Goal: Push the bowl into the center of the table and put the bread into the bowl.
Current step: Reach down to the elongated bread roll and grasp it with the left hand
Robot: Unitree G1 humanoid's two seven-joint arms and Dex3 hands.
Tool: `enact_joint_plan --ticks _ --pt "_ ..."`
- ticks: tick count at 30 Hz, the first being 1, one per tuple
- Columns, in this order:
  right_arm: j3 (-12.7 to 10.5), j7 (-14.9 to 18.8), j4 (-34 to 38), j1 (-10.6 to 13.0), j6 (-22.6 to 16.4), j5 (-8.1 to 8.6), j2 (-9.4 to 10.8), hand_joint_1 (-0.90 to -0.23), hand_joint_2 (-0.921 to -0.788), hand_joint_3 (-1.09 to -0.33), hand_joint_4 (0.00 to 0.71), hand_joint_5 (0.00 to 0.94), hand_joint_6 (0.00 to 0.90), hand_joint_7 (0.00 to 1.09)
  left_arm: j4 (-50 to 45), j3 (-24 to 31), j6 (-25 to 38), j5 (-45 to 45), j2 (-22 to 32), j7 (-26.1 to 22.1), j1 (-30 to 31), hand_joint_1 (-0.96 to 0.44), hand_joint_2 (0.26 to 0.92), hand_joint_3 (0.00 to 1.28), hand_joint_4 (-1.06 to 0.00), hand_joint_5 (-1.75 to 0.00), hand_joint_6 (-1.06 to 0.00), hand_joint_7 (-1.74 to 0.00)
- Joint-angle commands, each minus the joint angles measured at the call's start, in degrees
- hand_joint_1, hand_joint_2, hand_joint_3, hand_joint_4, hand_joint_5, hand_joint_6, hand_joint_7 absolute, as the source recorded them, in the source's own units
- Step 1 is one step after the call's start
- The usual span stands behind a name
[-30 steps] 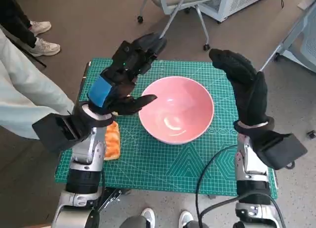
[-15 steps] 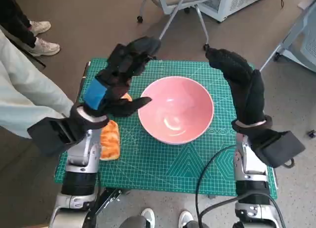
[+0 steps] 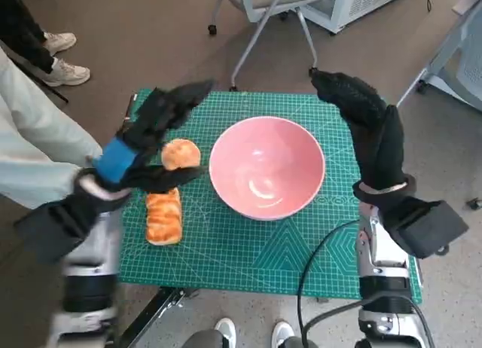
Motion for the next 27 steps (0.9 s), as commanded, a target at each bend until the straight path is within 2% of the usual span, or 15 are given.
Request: enact_joint_plan --ticks 1,4,9,15,22,27 --pt "-0.1 0.3 0.0 1.7 1.0 0.61 -0.4 -0.669 -0.921 -0.756 0.199 0.001 0.076 0.54 0.7 1.6 -1.2 2.1 8.7 -4.2 0.0 -0.25 0.818 0.1 -0.24 -0.03 -0.01 -0.62" --pt "-0.1 0.2 0.3 1.6 1.0 0.6 -0.4 -0.67 -0.921 -0.756 0.2 0.001 0.074 0.54 1.5 1.5 -1.0 3.1 12.9 -6.4 0.1 -0.2 0.797 0.08 -0.26 -0.03 -0.02 -0.63" --pt "-0.2 0.2 1.0 1.3 0.7 0.48 -0.2 -0.669 -0.921 -0.757 0.2 0.001 0.071 0.55 2.0 0.6 -1.1 7.1 18.2 -7.7 0.8 -0.1 0.772 0.05 -0.3 -0.03 -0.1 -0.57" --pt "0.0 0.2 1.7 1.1 0.4 0.53 0.2 -0.662 -0.921 -0.76 0.2 0.001 0.068 0.55 2.7 -0.8 -3.1 13.7 22.7 -6.9 2.1 0.05 0.759 0.01 -0.34 -0.01 -0.27 -0.34" --pt "0.0 0.8 2.8 0.8 0.2 1.07 0.6 -0.656 -0.921 -0.76 0.199 0.0 0.065 0.56 5.0 -2.9 -10.0 23.1 25.6 -2.9 3.2 0.1 0.743 0.0 -0.39 0.0 -0.43 -0.13" --pt "-0.1 1.4 3.5 0.3 0.3 1.7 0.6 -0.661 -0.921 -0.759 0.199 0.0 0.063 0.56 9.6 -5.6 -18.0 27.7 26.0 0.2 2.7 0.06 0.713 0.0 -0.43 -0.01 -0.49 -0.09"
